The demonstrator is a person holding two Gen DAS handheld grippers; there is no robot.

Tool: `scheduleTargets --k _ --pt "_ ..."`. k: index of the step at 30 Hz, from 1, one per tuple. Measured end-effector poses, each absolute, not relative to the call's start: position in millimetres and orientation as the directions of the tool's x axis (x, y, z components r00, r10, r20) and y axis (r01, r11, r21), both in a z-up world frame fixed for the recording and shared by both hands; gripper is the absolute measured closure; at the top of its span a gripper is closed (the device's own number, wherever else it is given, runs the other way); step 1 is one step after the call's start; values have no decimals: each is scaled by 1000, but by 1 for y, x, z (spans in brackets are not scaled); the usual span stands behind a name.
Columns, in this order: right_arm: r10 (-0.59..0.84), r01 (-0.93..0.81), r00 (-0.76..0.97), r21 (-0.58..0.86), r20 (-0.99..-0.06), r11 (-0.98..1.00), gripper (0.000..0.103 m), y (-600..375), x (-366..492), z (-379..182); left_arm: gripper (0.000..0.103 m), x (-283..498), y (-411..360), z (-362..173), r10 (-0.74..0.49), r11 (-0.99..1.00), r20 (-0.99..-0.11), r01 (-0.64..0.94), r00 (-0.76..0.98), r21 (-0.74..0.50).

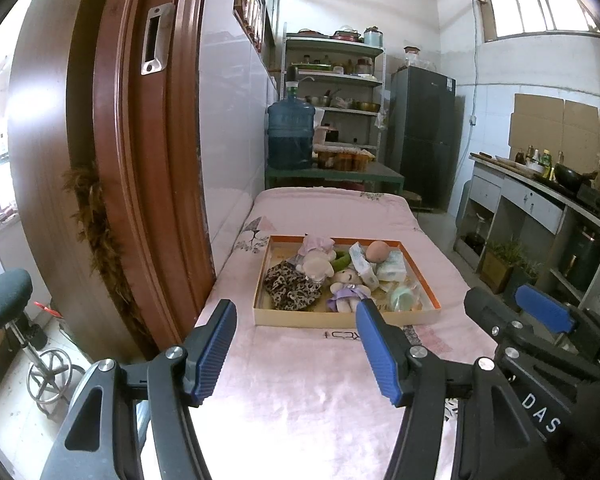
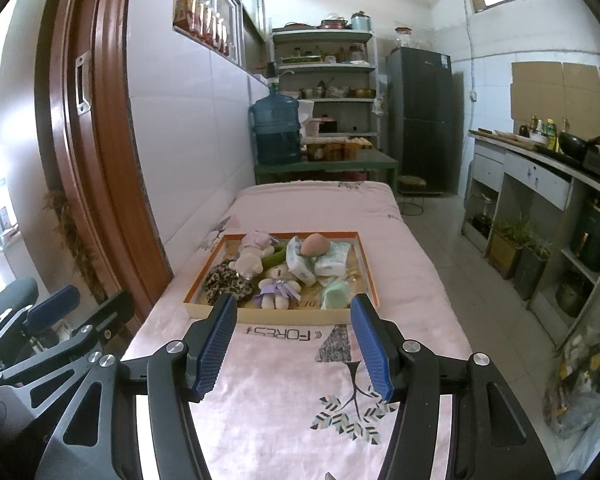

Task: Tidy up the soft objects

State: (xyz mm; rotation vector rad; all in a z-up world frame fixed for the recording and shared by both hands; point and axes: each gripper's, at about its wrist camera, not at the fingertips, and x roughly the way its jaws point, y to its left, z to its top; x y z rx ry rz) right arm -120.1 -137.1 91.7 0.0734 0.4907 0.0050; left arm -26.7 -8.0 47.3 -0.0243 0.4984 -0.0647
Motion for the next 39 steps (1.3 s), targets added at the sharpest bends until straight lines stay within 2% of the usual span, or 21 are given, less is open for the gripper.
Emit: scheduleTargets --k 39 --pt "29 13 872 83 -489 996 42 -141 -110 88 41 -26 -8 45 -71 997 -488 60 870 -38"
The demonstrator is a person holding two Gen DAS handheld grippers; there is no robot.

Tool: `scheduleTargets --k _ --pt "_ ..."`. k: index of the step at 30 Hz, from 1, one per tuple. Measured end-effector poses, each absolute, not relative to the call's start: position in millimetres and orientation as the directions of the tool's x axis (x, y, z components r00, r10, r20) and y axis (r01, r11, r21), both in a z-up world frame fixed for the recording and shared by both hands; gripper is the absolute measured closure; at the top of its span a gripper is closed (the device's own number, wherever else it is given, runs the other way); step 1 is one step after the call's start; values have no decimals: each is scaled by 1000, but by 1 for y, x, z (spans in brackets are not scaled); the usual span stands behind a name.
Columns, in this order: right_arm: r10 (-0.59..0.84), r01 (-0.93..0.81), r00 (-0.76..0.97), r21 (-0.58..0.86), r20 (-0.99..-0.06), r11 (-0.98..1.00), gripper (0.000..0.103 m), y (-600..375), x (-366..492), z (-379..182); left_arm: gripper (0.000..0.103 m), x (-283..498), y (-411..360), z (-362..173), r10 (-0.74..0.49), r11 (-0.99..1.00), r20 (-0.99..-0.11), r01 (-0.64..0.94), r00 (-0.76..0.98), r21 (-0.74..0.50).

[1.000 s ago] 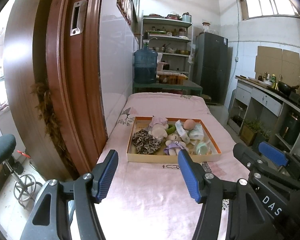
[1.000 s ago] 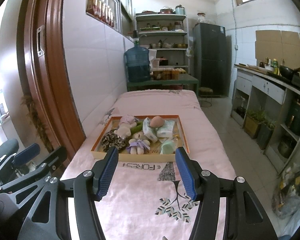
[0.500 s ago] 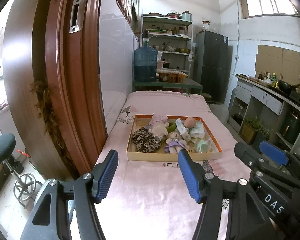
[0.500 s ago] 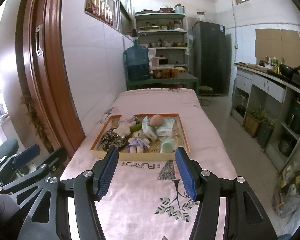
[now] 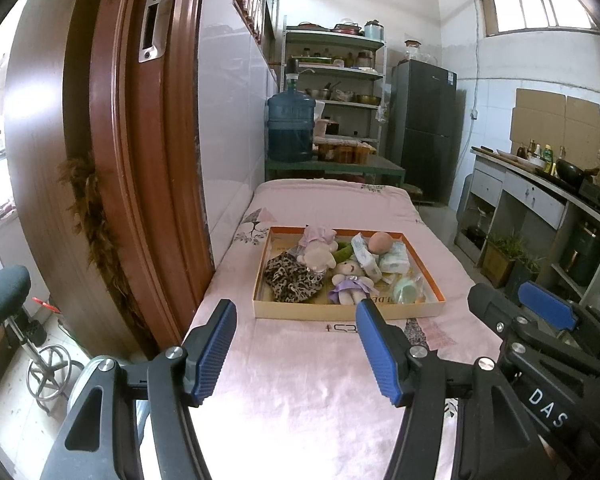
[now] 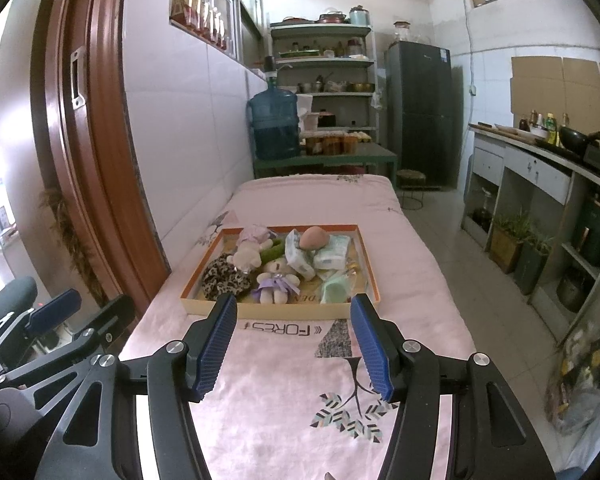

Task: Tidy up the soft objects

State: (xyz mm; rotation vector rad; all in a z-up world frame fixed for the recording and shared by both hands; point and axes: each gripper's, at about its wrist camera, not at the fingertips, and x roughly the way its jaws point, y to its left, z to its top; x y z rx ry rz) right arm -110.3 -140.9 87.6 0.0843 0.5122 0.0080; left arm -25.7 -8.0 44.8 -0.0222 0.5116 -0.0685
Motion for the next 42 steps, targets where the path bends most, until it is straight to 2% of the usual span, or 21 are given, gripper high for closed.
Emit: scheduleTargets --k 42 --pt "32 13 864 86 -502 996 42 -142 -103 75 41 -28 -6 43 -70 998 -500 58 863 -39"
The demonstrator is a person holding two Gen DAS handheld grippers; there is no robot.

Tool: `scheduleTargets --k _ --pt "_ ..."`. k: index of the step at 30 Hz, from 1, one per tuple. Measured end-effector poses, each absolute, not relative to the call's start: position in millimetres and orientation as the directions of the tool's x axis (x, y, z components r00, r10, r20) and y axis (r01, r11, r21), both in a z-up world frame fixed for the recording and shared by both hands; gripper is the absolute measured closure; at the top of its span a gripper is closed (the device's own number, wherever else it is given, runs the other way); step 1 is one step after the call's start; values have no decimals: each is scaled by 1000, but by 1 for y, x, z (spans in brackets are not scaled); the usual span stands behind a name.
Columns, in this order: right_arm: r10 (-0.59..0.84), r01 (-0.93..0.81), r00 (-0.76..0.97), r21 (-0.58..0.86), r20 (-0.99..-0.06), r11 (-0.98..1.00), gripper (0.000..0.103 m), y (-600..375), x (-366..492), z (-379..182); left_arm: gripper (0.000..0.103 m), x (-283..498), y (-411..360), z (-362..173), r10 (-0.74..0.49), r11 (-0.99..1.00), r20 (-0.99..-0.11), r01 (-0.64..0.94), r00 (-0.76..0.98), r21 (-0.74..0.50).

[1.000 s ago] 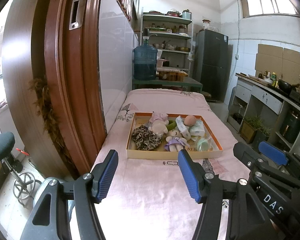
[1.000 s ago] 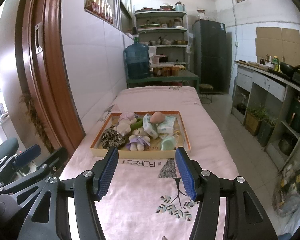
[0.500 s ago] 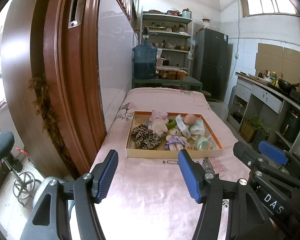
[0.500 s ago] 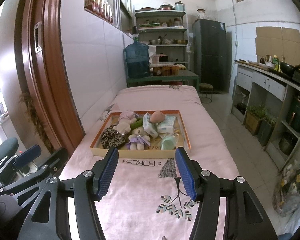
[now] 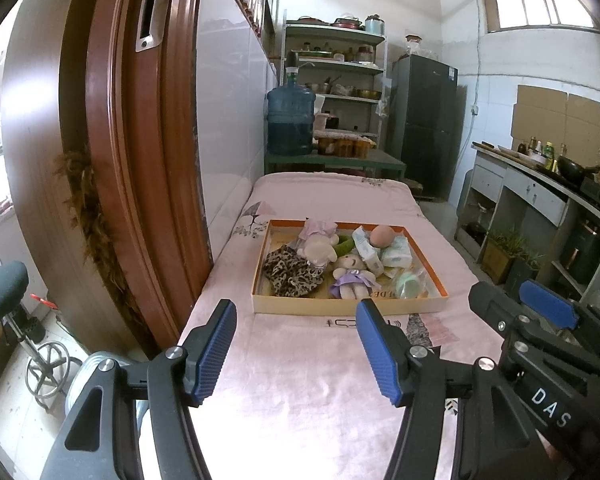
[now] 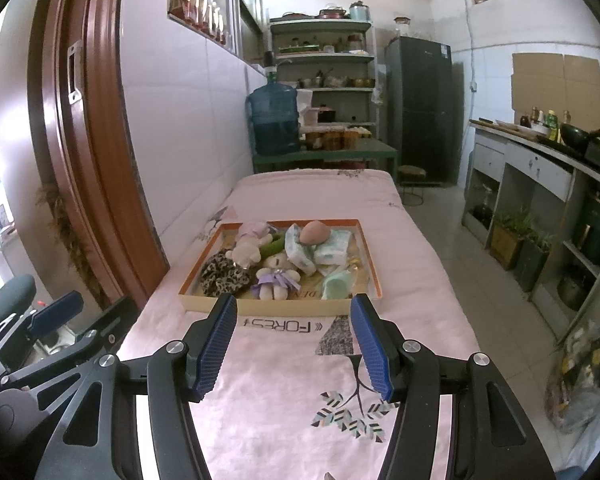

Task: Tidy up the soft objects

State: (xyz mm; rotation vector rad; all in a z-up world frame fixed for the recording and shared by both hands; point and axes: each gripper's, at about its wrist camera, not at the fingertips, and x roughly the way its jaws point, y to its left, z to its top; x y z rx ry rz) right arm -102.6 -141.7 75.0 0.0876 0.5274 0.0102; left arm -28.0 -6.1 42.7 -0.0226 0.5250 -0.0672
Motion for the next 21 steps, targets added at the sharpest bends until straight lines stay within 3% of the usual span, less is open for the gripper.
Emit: scheduleTargets --k 21 --pt "36 12 856 89 -516 996 42 -140 -96 69 41 -33 -4 38 -71 997 -511 59 857 -40"
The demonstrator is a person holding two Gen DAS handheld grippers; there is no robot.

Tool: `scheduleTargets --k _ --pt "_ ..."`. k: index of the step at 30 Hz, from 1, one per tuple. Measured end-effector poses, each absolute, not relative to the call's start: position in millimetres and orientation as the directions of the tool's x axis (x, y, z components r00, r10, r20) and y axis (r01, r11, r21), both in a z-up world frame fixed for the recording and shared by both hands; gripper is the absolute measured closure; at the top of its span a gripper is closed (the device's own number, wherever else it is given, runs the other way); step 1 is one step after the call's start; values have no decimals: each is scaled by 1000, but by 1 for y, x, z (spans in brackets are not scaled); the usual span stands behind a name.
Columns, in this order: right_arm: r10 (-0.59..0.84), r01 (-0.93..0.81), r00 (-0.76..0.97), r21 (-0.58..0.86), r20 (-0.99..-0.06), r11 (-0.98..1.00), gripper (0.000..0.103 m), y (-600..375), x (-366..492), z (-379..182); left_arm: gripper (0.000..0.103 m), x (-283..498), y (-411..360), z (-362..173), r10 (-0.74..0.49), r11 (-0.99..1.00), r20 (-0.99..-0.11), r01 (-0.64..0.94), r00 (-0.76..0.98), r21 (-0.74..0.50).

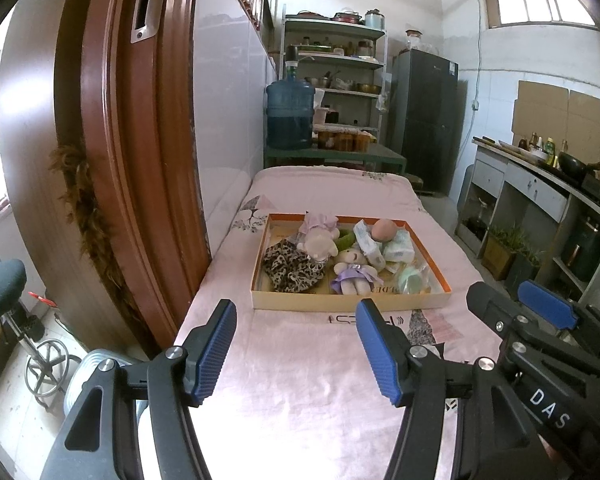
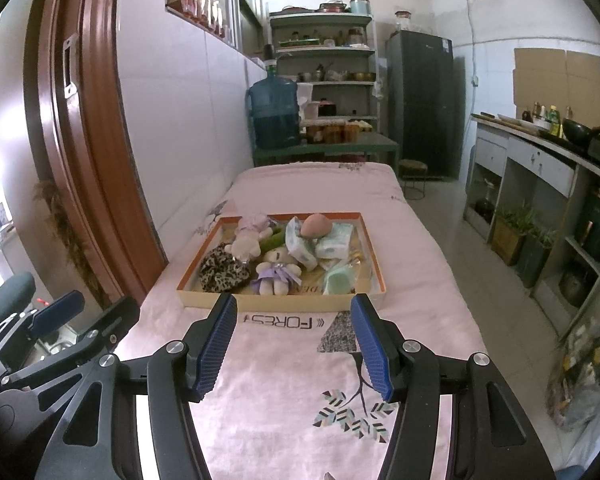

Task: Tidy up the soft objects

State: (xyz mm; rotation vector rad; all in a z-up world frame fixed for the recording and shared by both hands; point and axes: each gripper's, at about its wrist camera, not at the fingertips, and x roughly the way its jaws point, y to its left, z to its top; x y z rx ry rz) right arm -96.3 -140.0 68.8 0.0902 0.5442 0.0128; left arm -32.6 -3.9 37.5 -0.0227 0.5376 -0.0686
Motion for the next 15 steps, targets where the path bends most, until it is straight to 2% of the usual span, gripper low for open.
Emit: scheduleTargets --k 15 --pt "38 12 846 89 -532 996 42 -139 -88 57 41 -42 -5 27 -55 999 -522 48 851 -26"
